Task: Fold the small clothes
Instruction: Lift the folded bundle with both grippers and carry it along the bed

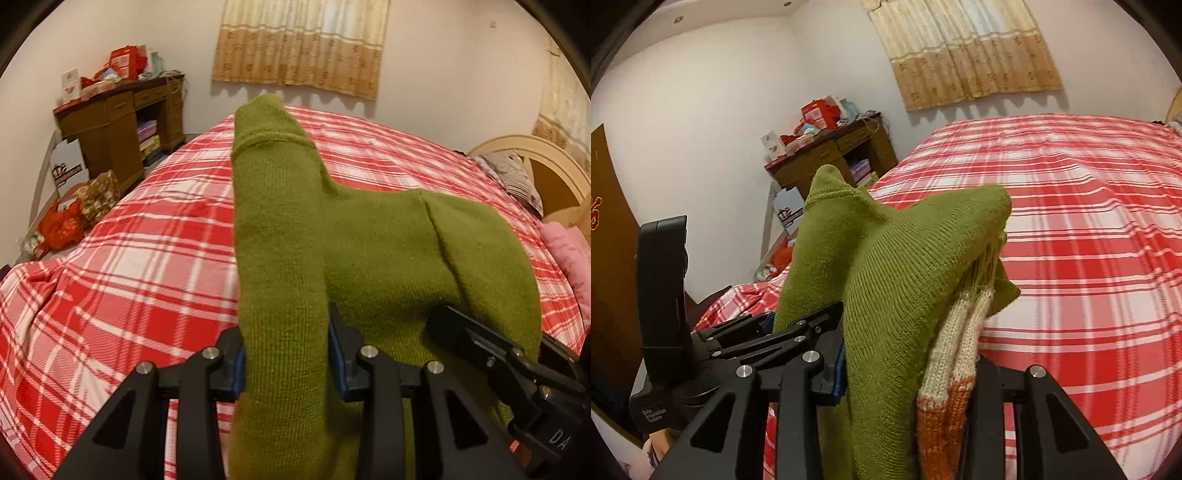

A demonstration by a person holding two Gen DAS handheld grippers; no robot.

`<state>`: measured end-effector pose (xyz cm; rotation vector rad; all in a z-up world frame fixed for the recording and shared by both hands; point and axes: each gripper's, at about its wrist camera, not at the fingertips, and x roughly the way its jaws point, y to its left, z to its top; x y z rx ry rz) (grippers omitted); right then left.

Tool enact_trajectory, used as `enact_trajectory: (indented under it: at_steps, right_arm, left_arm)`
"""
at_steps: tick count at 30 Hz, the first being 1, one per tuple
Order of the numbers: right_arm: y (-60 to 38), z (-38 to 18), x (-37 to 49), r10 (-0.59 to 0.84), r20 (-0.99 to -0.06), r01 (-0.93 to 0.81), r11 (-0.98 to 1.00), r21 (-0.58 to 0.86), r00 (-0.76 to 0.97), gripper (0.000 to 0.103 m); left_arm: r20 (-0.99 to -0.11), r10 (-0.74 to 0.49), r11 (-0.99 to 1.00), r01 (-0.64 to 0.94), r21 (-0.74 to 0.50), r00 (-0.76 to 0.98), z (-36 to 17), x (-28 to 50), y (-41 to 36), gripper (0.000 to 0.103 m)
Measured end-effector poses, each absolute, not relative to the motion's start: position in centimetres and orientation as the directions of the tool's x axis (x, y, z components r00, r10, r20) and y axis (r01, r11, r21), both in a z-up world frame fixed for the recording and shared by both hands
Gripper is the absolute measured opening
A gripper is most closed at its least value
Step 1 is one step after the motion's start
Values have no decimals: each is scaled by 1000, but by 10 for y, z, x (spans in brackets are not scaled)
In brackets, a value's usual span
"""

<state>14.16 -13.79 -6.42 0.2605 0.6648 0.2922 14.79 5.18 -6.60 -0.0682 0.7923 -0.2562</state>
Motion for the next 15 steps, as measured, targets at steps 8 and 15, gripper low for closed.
enact_trajectory:
  at_steps: [8, 15]
  right_arm:
    - [-96, -71, 175, 436, -566, -264, 894, 362, 699, 38]
    - [-55, -81, 210, 540, -555, -339, 837, 429, 633, 38]
  left_arm:
    - [-712, -193, 981, 113, -158, 675, -68, 158, 98, 37]
    - [-723, -105, 993, 29, -117, 683, -66, 171, 140, 37]
